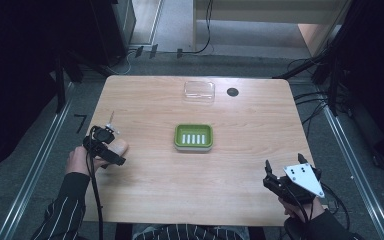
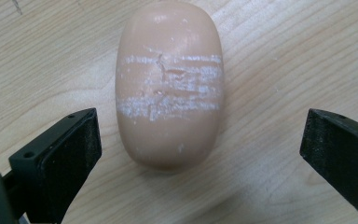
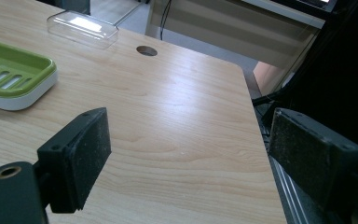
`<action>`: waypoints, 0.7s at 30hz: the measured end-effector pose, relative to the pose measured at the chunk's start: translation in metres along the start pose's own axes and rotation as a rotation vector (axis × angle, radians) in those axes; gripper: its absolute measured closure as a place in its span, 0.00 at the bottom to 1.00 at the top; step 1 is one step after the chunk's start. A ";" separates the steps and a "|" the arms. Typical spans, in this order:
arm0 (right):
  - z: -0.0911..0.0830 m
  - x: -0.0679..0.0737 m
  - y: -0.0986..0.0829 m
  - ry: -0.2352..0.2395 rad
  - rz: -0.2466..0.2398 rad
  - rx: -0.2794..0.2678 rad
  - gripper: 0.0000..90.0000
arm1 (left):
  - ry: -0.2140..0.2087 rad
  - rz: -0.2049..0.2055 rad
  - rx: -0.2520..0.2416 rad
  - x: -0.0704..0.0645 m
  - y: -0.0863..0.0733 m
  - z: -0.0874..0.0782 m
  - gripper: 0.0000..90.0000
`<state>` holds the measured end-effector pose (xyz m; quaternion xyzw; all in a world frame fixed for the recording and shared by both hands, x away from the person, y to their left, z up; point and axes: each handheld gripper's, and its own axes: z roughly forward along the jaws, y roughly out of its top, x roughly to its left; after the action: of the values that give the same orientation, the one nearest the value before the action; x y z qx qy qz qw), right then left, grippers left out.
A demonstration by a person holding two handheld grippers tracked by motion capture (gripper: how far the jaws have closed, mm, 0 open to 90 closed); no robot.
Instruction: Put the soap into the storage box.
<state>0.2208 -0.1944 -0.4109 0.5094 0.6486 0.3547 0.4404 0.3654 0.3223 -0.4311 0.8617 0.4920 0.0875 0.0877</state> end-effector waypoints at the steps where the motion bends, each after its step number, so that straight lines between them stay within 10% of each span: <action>1: 0.000 0.000 0.000 0.000 0.002 -0.004 0.15 | 0.001 -0.004 -0.011 0.000 0.001 0.000 0.00; 21: 0.000 0.000 0.000 -0.003 -0.001 -0.005 0.15 | -0.008 0.031 0.016 0.013 0.026 0.009 0.19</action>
<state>0.2204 -0.1940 -0.4106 0.5088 0.6473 0.3552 0.4427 0.3961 0.3200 -0.4331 0.8703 0.4788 0.0814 0.0817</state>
